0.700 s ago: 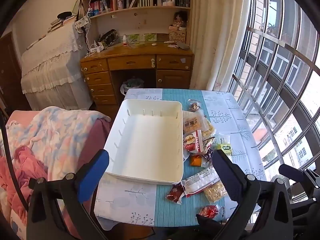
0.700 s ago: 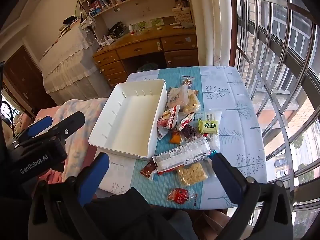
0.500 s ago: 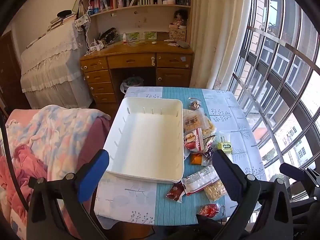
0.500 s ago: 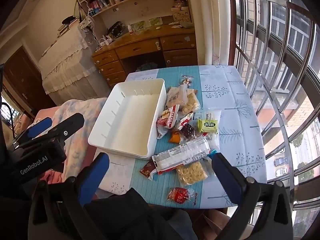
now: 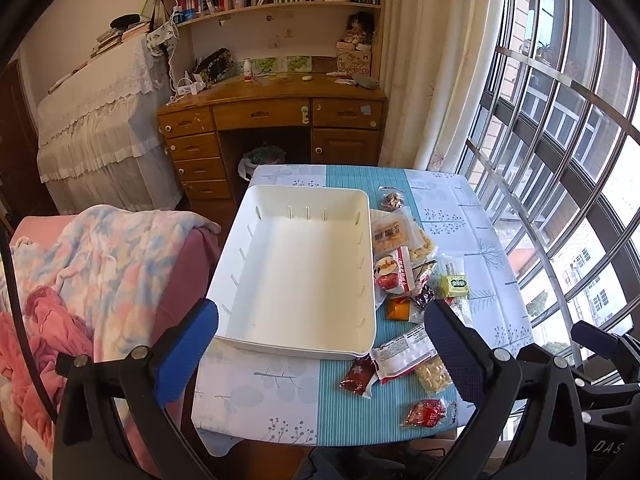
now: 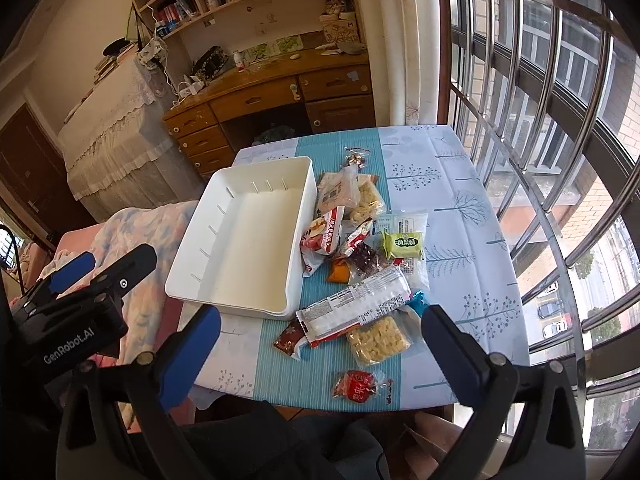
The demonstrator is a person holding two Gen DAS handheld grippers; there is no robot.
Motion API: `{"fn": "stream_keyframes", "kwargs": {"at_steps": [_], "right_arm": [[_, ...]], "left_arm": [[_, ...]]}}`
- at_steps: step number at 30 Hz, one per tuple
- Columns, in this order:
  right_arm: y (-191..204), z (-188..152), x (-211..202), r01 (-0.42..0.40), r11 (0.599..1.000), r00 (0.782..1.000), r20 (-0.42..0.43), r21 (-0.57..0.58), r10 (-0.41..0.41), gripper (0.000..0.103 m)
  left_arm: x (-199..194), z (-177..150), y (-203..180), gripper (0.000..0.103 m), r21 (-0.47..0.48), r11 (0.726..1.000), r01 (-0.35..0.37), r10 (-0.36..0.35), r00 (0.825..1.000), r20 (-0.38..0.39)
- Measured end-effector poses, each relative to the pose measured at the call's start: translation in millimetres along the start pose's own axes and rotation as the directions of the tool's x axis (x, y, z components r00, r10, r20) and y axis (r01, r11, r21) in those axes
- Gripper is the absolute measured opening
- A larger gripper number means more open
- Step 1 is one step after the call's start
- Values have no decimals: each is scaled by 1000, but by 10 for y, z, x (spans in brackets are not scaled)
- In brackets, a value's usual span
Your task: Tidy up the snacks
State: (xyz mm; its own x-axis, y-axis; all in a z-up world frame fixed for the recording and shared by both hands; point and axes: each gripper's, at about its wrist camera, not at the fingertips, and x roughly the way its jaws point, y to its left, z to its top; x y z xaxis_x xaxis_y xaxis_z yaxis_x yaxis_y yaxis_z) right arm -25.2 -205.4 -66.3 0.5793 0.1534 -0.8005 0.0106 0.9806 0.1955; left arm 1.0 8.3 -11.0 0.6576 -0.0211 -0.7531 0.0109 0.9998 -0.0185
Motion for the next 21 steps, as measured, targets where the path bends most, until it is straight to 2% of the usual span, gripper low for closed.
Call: {"fn": "stream_keyframes", "kwargs": {"at_steps": [11, 21], "right_arm": [[-8, -169, -64, 32, 993, 999, 20, 118, -34, 101], [-151, -322, -150, 76, 982, 996, 40, 173, -84, 101]], "left_arm": [[63, -87, 99, 102, 42, 997, 62, -61, 998, -18], [142, -131, -111, 102, 92, 988, 126, -122, 991, -51]]}}
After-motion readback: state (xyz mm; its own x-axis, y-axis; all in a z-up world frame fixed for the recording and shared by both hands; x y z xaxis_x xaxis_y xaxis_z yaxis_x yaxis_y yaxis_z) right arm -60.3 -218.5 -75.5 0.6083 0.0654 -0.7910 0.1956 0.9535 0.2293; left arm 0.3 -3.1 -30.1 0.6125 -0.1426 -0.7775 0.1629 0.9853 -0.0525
